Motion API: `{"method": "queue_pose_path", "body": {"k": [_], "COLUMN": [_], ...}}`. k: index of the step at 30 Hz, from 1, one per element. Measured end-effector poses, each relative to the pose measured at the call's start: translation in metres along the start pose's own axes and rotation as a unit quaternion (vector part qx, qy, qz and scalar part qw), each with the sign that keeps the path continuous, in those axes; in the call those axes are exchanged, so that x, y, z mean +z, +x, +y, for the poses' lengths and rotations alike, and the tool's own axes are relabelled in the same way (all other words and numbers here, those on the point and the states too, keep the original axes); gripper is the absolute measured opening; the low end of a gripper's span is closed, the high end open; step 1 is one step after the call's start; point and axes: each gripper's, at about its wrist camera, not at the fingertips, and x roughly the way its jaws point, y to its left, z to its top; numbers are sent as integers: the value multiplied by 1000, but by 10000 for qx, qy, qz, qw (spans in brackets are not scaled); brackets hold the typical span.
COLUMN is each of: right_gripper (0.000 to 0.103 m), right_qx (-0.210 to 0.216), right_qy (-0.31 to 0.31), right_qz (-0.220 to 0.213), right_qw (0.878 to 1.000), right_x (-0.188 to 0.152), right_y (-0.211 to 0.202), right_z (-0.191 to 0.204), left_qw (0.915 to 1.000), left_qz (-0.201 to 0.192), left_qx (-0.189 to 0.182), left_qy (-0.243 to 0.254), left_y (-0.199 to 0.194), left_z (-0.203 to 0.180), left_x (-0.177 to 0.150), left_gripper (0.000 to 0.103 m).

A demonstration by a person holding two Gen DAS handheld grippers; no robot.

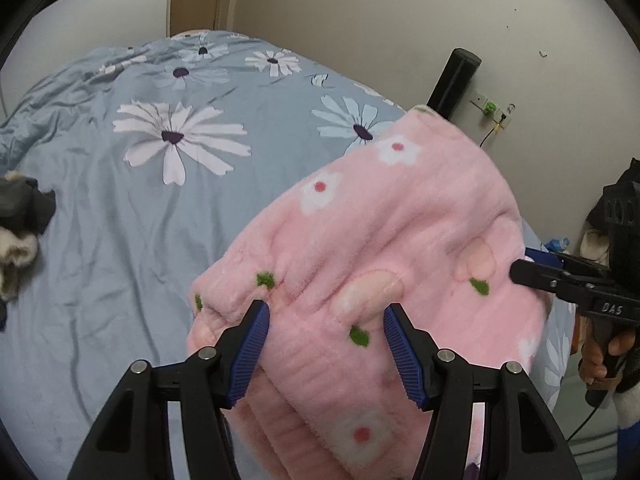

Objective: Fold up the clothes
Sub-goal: 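Fold the lifted pink bundle over onto itself and open both grippers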

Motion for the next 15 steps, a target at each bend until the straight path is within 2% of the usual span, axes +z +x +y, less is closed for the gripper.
{"method": "queue_pose_path", "body": {"k": [4,10,11,15], "right_gripper": [62,63,64,68], "right_qx": [-289,-568,-586,-515], "right_qy": [-84,-299,-314,-295], "right_qz": [-30,-184,-188,-36], "right_qw": [9995,9978,9976,9982], "right_x": [-2,-27,-31,-50], "right_y": [-15,-40,-42,-42], "right_z": [14,37,39,45], "left_qw": [9995,9943,9930,9922], "left_qz": [-193,-468,-532,-787], "left_qx": [-31,-444,-491,-267], "left_qy": [-234,-855,-935,-933], "left_y": [-23,-48,-51,-62], "left_z": [-8,-18,-21,-37], "left_x": [-9,-53,-61,-88], "left_gripper": [77,92,98,102]}}
